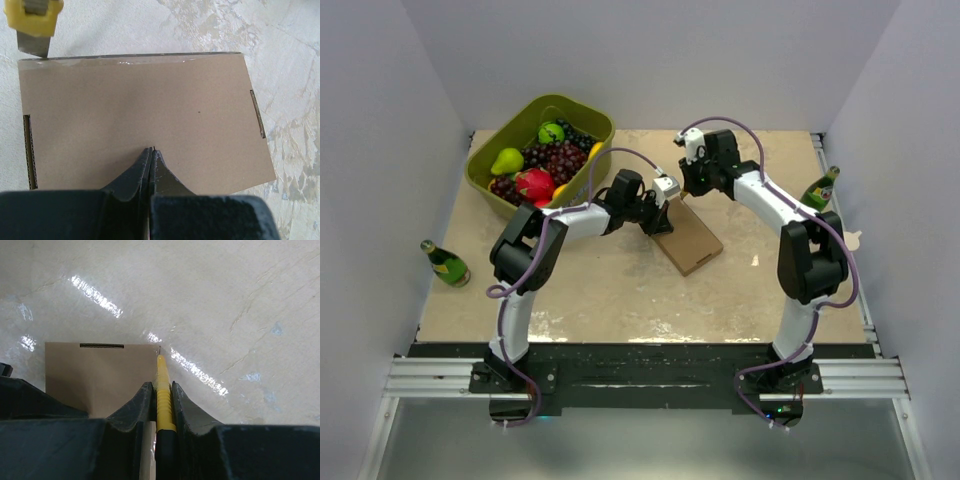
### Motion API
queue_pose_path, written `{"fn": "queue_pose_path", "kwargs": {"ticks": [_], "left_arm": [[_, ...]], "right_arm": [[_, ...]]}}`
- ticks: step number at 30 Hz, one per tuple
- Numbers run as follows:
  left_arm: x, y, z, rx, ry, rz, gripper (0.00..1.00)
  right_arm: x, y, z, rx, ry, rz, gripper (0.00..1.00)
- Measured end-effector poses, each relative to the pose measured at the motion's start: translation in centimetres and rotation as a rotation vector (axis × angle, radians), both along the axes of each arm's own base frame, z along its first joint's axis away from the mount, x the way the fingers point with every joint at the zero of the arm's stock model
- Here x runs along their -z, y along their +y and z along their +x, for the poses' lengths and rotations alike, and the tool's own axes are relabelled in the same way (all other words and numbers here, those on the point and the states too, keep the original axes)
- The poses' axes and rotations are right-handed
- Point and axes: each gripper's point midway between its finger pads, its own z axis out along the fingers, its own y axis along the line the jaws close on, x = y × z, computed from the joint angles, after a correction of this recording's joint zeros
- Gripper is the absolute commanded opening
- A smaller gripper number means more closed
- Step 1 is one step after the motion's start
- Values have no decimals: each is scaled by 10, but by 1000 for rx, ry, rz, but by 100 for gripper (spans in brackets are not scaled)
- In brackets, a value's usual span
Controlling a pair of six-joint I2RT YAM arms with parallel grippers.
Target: Unpack the express box
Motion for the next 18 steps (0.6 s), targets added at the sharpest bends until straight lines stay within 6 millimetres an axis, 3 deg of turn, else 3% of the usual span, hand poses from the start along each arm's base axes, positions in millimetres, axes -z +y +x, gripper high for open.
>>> {"fn": "queue_pose_path", "kwargs": {"ticks": [18], "left_arm": [[0, 0, 0, 0, 0, 0, 0]], "right_arm": [[4, 1, 0, -1, 5, -6, 0]]}}
